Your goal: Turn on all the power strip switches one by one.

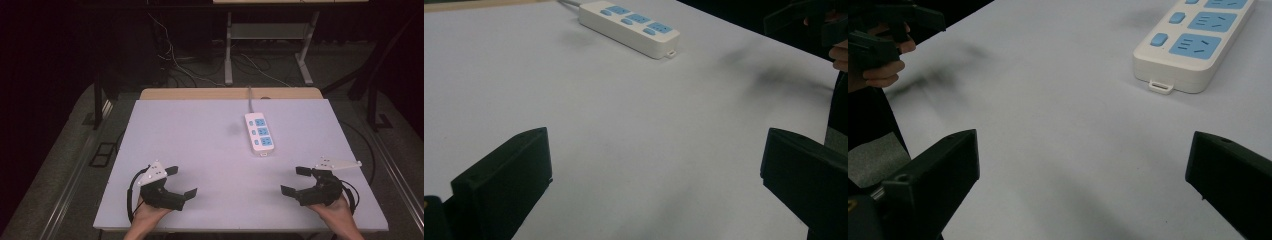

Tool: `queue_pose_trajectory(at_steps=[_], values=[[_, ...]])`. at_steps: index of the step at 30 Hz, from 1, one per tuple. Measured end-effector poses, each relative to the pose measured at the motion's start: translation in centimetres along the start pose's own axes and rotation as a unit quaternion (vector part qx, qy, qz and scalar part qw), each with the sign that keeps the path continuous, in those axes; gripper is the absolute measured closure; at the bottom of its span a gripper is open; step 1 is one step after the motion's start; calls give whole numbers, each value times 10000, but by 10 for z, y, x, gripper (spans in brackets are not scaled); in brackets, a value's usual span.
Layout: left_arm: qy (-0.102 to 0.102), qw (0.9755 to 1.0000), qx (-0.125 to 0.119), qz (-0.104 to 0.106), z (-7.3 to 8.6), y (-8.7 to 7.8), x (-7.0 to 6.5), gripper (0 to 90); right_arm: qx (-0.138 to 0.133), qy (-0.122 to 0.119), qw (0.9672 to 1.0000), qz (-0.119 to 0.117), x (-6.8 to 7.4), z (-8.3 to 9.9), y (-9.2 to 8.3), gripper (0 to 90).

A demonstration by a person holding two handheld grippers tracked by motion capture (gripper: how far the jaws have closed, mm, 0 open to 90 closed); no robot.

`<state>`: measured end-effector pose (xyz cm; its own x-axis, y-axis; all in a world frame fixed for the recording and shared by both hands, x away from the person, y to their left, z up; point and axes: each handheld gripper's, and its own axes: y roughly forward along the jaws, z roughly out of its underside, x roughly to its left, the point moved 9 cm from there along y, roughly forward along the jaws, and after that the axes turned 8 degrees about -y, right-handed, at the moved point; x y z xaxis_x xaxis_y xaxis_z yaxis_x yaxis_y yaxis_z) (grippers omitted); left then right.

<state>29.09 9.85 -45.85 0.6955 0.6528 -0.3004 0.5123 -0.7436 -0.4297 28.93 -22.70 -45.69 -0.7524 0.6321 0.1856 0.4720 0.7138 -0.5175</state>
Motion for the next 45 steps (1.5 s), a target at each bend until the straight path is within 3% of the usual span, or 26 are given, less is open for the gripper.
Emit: queue_pose_trajectory(at_steps=[20,33,45], values=[[8,10000,-7,70,-2,0,-4,0,45,12,10000,11,4,-2,-4,9],[18,10000,11,82,1,2,-7,0,340,-117,9993,32,2,-4,-2,9],[-43,10000,23,80,2,3,-5,0,518,-77,9986,-57,-5,-12,5,9]])
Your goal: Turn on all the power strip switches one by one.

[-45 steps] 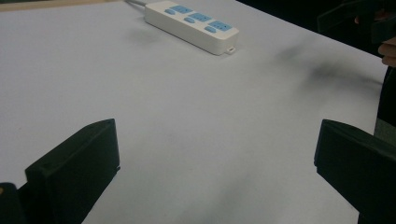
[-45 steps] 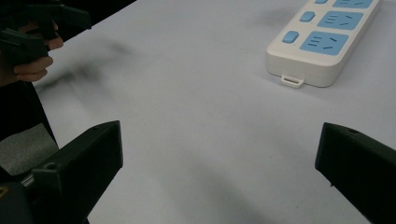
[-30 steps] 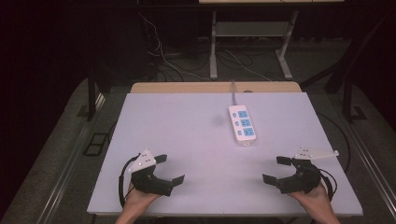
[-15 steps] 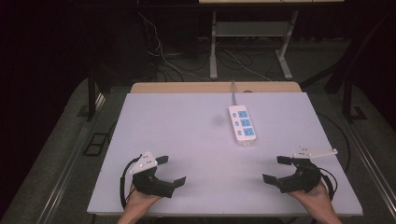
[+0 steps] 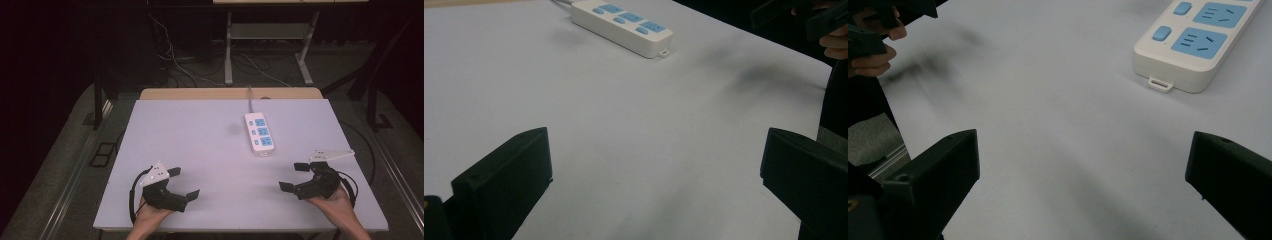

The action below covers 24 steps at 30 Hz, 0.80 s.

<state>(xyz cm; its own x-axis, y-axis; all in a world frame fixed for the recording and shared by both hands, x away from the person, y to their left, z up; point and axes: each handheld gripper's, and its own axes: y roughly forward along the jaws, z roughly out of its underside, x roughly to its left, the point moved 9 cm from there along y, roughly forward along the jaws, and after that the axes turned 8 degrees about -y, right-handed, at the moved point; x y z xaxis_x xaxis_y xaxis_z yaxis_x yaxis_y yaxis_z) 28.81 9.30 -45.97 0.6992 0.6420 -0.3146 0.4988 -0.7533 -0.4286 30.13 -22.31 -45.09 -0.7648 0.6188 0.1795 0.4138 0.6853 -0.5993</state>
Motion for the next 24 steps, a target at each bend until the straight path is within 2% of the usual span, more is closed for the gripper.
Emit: queue_pose_trajectory(at_steps=[13,24], values=[[-7,10000,2,-3,0,0,0,0,218,-178,9996,-67,-8,-26,4,9],[9,10000,3,3,1,0,0,0,365,-329,9988,-14,-18,-42,12,9]])
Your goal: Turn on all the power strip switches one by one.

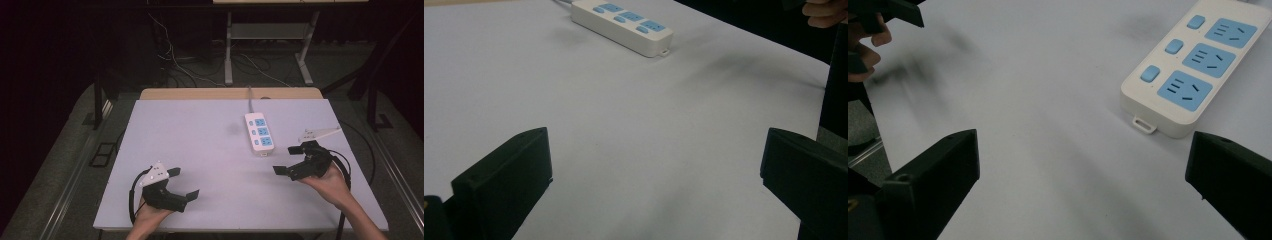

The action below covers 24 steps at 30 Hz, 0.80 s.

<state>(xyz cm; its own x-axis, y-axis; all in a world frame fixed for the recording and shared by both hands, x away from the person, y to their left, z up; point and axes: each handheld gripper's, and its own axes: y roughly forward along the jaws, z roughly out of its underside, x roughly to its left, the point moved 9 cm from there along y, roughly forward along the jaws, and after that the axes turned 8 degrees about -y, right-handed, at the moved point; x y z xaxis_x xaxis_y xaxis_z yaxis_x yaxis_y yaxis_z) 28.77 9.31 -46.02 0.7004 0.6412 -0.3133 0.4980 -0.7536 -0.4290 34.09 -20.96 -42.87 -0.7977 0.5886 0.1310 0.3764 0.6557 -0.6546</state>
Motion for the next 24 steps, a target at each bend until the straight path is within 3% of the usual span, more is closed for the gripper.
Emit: queue_pose_trajectory(at_steps=[24], values=[[3,10000,-18,-13,-1,-1,0,0,256,-73,9996,137,-29,-32,11,10]])
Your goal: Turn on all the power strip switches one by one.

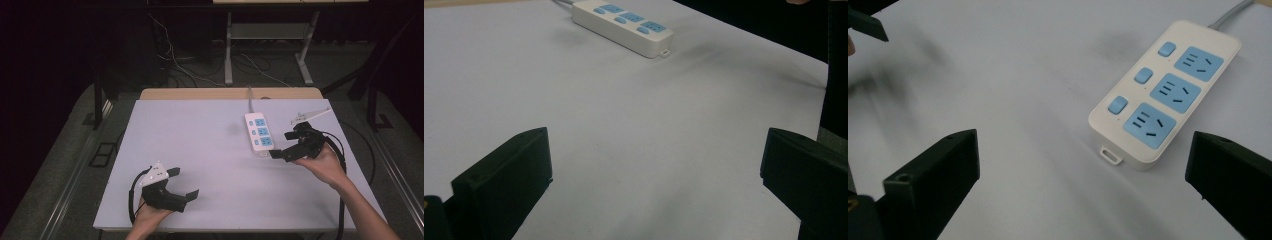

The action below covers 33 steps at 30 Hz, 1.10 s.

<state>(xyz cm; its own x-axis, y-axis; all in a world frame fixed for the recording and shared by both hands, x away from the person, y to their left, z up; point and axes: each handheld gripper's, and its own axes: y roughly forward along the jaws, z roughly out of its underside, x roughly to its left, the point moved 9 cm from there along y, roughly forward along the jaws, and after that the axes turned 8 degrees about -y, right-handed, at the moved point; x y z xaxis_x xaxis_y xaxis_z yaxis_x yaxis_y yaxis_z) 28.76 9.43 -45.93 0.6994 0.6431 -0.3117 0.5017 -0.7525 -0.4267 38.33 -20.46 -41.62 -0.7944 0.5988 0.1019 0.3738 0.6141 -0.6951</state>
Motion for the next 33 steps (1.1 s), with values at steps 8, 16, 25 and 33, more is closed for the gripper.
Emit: queue_pose_trajectory(at_steps=[8,16,25,33], values=[[10,10000,-1,-6,0,0,0,0,63,19,10000,43,-13,-11,7,10],[10,10000,0,-9,0,0,1,0,140,75,9998,90,-22,-16,15,10],[-1,10000,-16,-20,0,-1,1,0,192,180,9995,155,-34,-26,24,10],[16,10000,-8,-9,0,-1,0,0,262,292,9990,197,-45,-30,35,10]])
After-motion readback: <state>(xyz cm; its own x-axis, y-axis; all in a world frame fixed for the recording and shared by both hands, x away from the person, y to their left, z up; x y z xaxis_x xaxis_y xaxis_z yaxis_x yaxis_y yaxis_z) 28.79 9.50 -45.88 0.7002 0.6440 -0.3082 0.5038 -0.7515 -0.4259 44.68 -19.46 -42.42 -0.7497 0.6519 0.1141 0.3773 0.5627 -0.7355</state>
